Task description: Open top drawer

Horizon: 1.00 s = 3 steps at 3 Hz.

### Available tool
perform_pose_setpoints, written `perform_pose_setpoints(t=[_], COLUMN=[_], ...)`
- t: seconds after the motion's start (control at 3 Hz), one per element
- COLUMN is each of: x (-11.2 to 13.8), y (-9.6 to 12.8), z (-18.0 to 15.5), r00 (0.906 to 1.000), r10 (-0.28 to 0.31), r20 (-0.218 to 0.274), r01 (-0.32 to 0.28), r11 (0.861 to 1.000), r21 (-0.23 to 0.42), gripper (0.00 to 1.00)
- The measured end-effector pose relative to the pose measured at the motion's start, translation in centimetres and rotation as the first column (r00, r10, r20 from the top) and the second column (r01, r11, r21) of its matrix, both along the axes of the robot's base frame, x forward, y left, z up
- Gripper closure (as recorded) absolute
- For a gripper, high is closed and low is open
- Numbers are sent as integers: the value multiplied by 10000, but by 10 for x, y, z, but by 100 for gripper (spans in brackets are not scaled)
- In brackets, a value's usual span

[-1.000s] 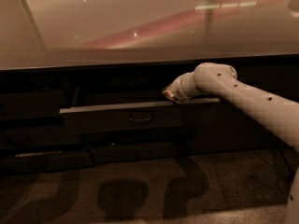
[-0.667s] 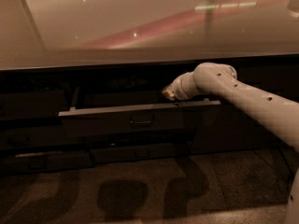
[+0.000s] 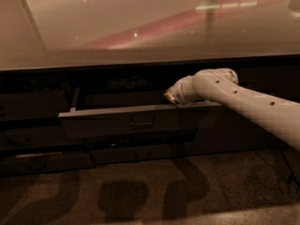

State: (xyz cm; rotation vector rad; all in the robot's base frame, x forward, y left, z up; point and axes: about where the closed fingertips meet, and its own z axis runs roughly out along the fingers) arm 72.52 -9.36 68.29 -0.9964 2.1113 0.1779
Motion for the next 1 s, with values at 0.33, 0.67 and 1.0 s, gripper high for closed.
perform_pose_setpoints(t=[0.33, 0.67, 1.0], x=[-10, -20, -32], y=[-1, -1, -4], z=[6, 16, 31], r00=[9989, 9941, 9866], r10=[-280, -492, -542], r20=[384, 967, 1542], r01=[280, 533, 682], r11=[9996, 9978, 9939], r21=[-4, -397, -871], gripper=[11, 0, 0])
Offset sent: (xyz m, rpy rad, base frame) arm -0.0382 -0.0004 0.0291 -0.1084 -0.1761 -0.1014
